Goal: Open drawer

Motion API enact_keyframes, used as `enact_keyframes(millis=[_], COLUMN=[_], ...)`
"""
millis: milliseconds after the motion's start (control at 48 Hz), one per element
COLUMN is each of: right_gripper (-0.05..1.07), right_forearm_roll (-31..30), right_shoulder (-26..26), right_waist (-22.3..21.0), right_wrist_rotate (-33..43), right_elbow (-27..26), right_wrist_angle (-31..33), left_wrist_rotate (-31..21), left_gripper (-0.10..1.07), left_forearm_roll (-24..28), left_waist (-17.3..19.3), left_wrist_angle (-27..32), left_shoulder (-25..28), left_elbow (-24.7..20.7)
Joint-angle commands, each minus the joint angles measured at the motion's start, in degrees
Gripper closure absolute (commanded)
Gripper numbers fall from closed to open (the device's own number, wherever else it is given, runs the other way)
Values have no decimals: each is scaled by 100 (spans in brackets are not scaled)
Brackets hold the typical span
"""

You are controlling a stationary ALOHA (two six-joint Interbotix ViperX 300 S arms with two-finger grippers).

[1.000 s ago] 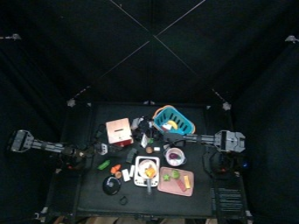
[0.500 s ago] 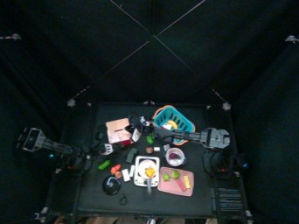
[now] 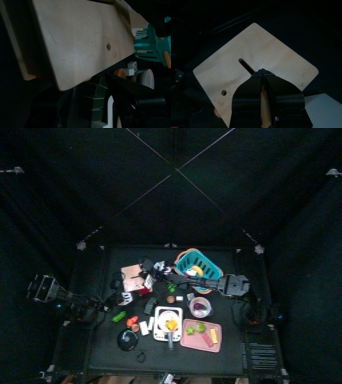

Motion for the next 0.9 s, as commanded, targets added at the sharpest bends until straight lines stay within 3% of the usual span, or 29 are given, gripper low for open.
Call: enact_keyframes(millis=[0, 583, 875], right_gripper=[96, 96, 96], right_forearm_roll=[-9, -9, -9], right_shoulder=[-114, 79, 79], right_waist=[-53, -62, -62], right_wrist_rotate=[-9, -9, -18], right_elbow=[-272, -501, -501], right_wrist_angle=[70, 360, 510], left_wrist_rotate=[9, 9, 9], left_gripper=[11, 14, 35], left_forearm_roll=[0, -229, -396], left_waist=[18, 193, 211], left_wrist_angle=[-35, -35, -79], left_shoulder=[105, 606, 809], left_elbow=[-132, -431, -519])
